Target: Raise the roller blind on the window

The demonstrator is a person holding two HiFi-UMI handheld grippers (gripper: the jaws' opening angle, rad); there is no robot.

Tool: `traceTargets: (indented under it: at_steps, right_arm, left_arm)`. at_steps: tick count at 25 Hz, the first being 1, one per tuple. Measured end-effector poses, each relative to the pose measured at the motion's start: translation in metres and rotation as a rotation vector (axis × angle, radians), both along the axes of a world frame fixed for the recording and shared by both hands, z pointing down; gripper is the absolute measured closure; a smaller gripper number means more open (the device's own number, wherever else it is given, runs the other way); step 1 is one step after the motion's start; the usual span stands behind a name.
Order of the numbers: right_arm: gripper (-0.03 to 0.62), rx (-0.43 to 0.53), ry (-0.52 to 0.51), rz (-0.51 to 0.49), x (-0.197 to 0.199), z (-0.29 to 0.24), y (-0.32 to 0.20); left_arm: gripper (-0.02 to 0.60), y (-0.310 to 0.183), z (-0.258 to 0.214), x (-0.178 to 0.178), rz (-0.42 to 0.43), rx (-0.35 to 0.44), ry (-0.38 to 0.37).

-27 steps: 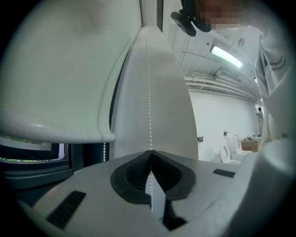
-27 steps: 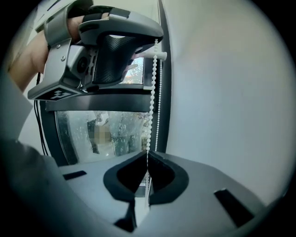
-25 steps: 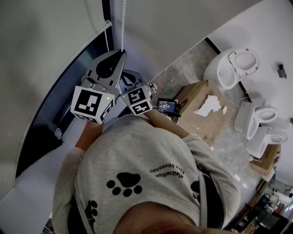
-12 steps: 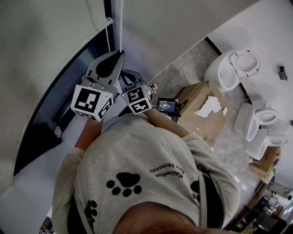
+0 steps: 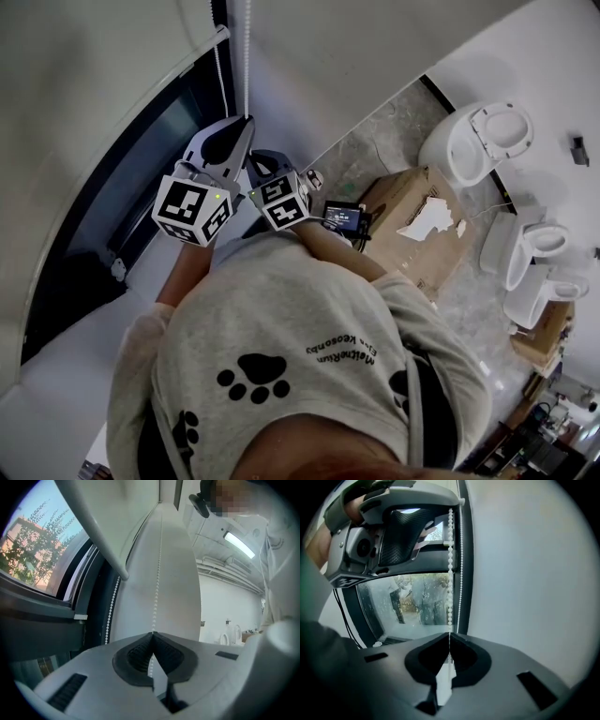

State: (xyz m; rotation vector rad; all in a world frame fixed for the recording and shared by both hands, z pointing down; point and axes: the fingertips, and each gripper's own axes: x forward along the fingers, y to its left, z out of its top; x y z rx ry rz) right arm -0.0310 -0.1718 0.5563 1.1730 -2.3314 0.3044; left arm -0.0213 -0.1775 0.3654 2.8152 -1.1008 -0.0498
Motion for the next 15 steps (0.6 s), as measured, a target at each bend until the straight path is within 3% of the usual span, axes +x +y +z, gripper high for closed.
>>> traceTargets:
  at_steps: [15]
  right_arm:
    - [0.582, -0.062, -0.006, -0.001, 0.009, 0.030, 0.002]
  left_arm:
    - [0.572, -0.003, 0.033, 0.000, -0.019, -0.038, -0.030]
